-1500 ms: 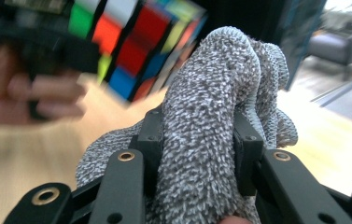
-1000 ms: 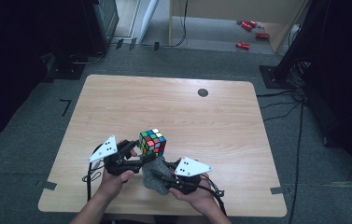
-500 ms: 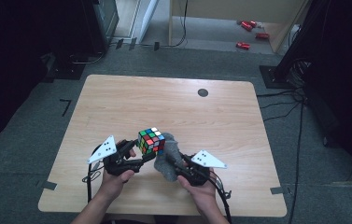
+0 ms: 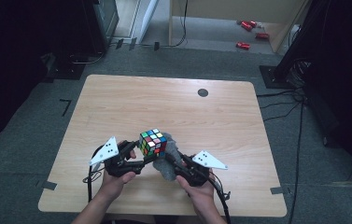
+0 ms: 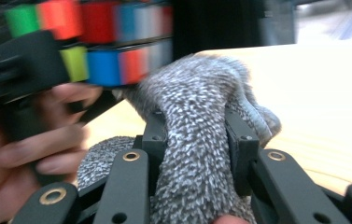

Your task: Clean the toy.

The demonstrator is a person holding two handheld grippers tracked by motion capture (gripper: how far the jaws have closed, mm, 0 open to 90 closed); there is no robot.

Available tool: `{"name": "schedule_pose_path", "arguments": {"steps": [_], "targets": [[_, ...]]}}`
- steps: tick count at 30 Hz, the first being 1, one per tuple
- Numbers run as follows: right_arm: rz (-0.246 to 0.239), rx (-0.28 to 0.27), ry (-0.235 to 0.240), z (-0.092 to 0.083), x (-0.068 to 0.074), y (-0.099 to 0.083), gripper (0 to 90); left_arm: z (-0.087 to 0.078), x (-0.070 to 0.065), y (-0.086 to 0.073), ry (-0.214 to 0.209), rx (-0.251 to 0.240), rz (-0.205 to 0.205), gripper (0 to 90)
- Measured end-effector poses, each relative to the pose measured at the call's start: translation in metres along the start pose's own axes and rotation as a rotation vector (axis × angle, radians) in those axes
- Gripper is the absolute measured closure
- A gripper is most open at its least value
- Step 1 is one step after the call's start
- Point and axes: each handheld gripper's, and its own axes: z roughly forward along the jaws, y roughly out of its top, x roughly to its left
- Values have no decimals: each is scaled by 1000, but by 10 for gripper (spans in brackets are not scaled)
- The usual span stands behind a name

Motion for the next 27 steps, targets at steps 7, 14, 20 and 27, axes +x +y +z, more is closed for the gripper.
{"name": "schedule_pose_path", "arguments": {"steps": [7,14,20,27], "targets": [[-208,139,135,15,33,-11,669,5,-1,-6,5,33,6,344],[-85,59,46,1,9,6,670,7,-5,-4,10,27,23,344],[-37,7,-184,-16,-28,16,654,3,2,-4,50,42,8,344],[-238,229,-479,-20,-79,6,600,7,13,-7,94,136,-59,344]]}}
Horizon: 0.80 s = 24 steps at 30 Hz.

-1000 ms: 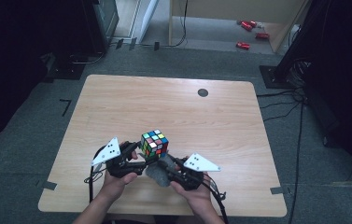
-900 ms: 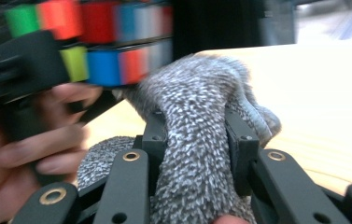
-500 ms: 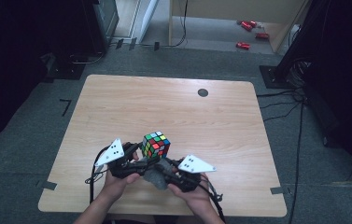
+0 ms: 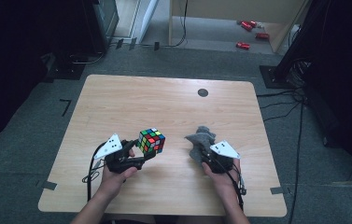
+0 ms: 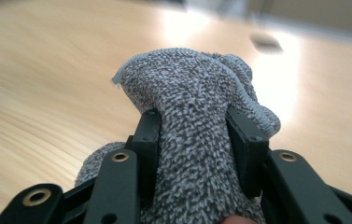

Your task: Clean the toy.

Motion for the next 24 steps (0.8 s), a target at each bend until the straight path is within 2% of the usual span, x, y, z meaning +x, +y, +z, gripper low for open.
{"name": "schedule_pose_path", "arguments": {"steps": [2,4,7,8,10,12,15,20,24], "targets": [[12,58,0,8,-5,-9,566,1,2,-1,3,18,-10,344],[12,89,43,15,-6,-15,474,2,3,-1,3,31,-19,344],[-6,75,63,14,-1,-8,272,2,5,-1,7,50,-29,344],[-16,55,69,12,1,-5,236,2,6,-1,11,55,-33,344],[-48,3,96,6,4,1,227,2,8,0,3,65,-50,344],[-98,-72,150,-3,9,7,225,1,10,1,-5,69,-60,344],[-156,-146,246,-10,24,11,235,0,12,3,-44,81,-80,344],[-267,-267,366,-15,52,12,224,2,16,6,-103,147,-135,344],[-349,-329,403,-17,68,11,219,7,18,5,-142,206,-183,344]]}}
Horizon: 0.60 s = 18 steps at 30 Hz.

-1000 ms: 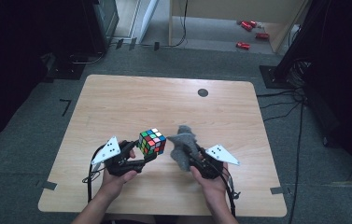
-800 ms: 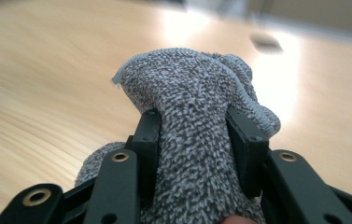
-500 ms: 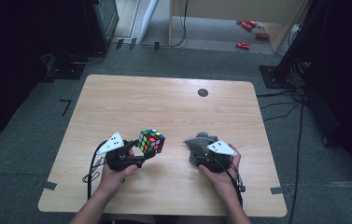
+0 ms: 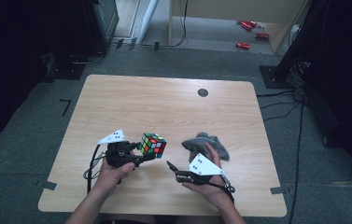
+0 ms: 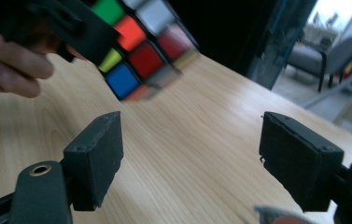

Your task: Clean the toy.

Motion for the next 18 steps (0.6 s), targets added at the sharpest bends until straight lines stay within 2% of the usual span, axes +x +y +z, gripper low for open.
{"name": "schedule_pose_path", "arguments": {"steps": [2,6,10,11,14,18], "targets": [[-40,-24,16,2,5,0,206,2,0,1,-37,32,-19,344],[-118,-50,15,7,14,-2,195,7,-2,2,-73,86,-32,344],[-169,-51,9,10,21,-2,201,14,0,0,-169,141,-74,344],[-179,-52,8,11,23,-2,202,15,0,0,-182,152,-78,344],[-216,-56,9,11,26,-2,246,18,-1,-1,-190,171,-82,343],[-260,-60,6,10,30,-2,328,17,1,0,-198,173,-94,341]]}}
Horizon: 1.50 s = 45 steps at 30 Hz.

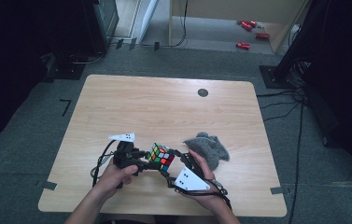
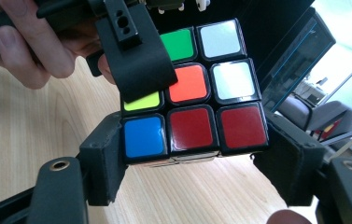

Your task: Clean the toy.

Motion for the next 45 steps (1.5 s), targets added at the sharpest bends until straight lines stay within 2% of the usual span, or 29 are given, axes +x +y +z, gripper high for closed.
{"name": "schedule_pose_path", "arguments": {"steps": [2,5,11,13,16,17,19,20,21,23,27,29,31,33,41,45], "targets": [[0,1,-2,0,1,1,331,0,1,0,-8,2,-6,340],[35,9,9,-2,0,1,335,1,0,0,-11,3,2,327],[115,14,-7,-5,-10,-4,345,-5,-6,2,34,-36,75,230],[156,25,-25,-7,-16,-7,345,-7,-8,1,70,-54,111,214],[216,46,-49,-9,-23,-9,345,-9,-13,-2,205,-86,218,204],[244,54,-53,-9,-26,-9,345,-9,-15,-4,264,-91,286,203],[326,70,-61,-10,-31,-9,344,-6,-17,-10,321,-95,393,216],[374,76,-56,-11,-34,-9,344,-4,-18,-12,352,-91,424,214],[407,82,-51,-11,-35,-9,344,1,-18,-15,412,-92,484,208],[472,99,-44,-11,-37,-8,344,7,-20,-19,513,-87,570,201],[577,134,-41,-9,-35,-2,344,18,-25,-26,636,-82,725,200],[617,143,-46,-8,-33,2,344,22,-25,-29,670,-64,762,187],[659,152,-61,-7,-30,6,344,26,-26,-31,686,-64,782,183],[684,170,-72,-5,-27,10,344,28,-27,-32,680,-71,786,180],[738,216,-63,3,-14,16,343,40,-33,-37,639,-61,827,178],[783,215,-38,4,-13,16,343,40,-34,-39,633,-71,833,275]]}}
